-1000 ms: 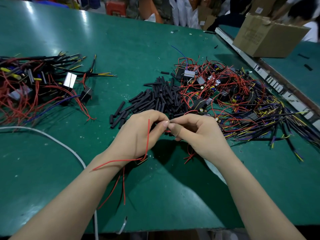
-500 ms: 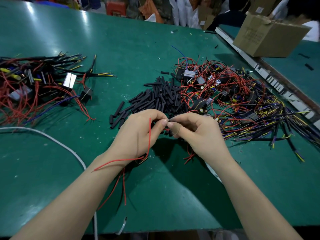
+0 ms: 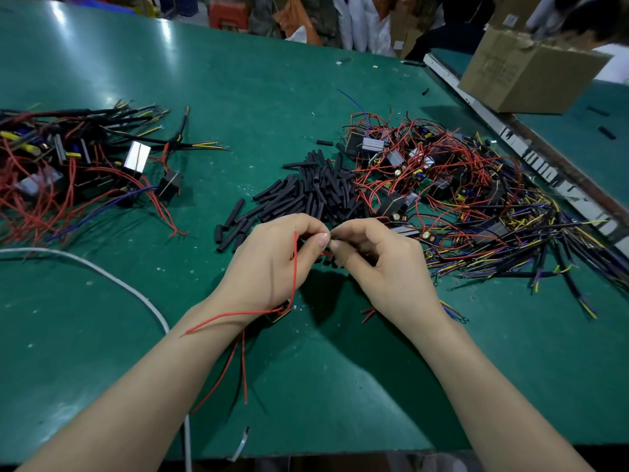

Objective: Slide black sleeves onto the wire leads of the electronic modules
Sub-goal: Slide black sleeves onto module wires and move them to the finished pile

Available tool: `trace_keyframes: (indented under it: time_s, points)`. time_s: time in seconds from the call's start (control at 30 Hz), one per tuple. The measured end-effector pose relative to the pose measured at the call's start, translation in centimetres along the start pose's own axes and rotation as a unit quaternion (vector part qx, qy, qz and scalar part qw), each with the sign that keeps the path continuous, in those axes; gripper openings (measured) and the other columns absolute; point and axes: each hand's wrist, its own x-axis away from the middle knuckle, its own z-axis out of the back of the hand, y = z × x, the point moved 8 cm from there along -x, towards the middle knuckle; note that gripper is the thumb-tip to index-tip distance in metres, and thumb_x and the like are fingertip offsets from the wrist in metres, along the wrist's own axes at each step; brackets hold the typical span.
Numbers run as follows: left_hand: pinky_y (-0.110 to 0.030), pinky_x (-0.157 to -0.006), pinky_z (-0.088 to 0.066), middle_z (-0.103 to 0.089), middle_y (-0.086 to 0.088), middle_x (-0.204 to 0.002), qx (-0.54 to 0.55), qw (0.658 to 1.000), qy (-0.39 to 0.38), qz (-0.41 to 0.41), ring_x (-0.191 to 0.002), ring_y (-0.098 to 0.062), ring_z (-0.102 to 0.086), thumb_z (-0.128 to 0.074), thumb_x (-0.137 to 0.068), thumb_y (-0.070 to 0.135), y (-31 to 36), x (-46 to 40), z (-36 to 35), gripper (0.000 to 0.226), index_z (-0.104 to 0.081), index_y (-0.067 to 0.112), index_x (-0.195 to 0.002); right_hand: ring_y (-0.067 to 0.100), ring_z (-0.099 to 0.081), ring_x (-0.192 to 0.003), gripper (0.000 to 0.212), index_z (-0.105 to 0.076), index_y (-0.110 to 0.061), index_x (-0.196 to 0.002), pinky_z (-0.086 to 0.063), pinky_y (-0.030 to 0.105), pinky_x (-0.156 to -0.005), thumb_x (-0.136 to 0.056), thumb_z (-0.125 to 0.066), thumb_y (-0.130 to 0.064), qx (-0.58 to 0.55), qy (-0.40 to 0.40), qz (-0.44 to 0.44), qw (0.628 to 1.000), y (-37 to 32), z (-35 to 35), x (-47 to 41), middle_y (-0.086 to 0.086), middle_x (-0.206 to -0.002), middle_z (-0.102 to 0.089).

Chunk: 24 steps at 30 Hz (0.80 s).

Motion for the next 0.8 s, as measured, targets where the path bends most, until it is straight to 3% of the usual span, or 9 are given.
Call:
trace_keyframes:
  time_s: [0.1, 0.27, 0.4, 0.57, 0.8]
  points:
    - [-0.041, -0.075, -0.052, -0.067, 0.010, -0.081, -0.036, 0.999, 0.003, -0.036, -0.082, -0.014, -0.064, -0.053, -0.088, 0.033, 0.5, 0.1, 1.0, 0.017, -0.066, 0.023, -0.091, -0.003, -0.064, -0.075, 0.023, -0.063, -0.019, -0.106, -0.047, 0.010, -0.073, -0.085, -0.071, -0.014, -0.058, -0.002, -0.056, 0.997, 0.9, 0.1, -0.1, -0.016, -0.082, -0.068]
    - [-0.042, -0.074, -0.052, -0.065, 0.015, -0.079, -0.040, 0.999, -0.004, -0.033, -0.080, -0.012, -0.062, -0.052, -0.087, 0.037, 0.6, 0.1, 0.7, 0.016, -0.065, 0.028, -0.089, -0.002, -0.060, -0.066, 0.008, -0.066, -0.015, -0.088, -0.046, 0.013, -0.066, -0.085, -0.070, -0.009, -0.054, -0.002, -0.025, 0.998, 0.2, 0.0, -0.1, -0.012, -0.076, -0.068]
    - [-0.041, -0.074, -0.052, -0.066, 0.012, -0.079, -0.034, 0.999, -0.006, -0.029, -0.080, -0.014, -0.063, -0.052, -0.087, 0.035, 0.4, 0.0, 0.8, 0.017, -0.066, 0.026, -0.089, -0.004, -0.059, -0.068, 0.015, -0.064, -0.021, -0.090, -0.044, 0.009, -0.066, -0.085, -0.070, -0.007, -0.057, 0.008, -0.017, 0.998, 0.0, 0.0, -0.1, -0.016, -0.078, -0.066]
    - [-0.041, -0.074, -0.051, -0.066, 0.010, -0.080, -0.038, 0.999, -0.011, -0.033, -0.080, -0.014, -0.062, -0.051, -0.088, 0.033, 0.5, 0.0, 0.7, 0.017, -0.065, 0.024, -0.091, 0.001, -0.062, -0.070, 0.017, -0.065, -0.026, -0.089, -0.052, 0.021, -0.070, -0.086, -0.069, -0.010, -0.124, -0.010, -0.079, 0.989, 1.0, -0.4, 0.0, -0.011, -0.080, -0.069]
    - [-0.040, -0.075, -0.051, -0.066, 0.010, -0.080, -0.042, 0.998, 0.001, -0.039, -0.080, -0.013, -0.063, -0.052, -0.087, 0.031, 0.8, 0.1, 0.9, 0.017, -0.066, 0.022, -0.090, 0.005, -0.061, -0.060, 0.018, -0.066, -0.022, -0.089, -0.048, 0.015, -0.060, -0.088, -0.065, -0.004, -0.204, -0.035, -0.121, 0.971, 1.1, -0.9, 0.0, -0.010, -0.072, -0.069]
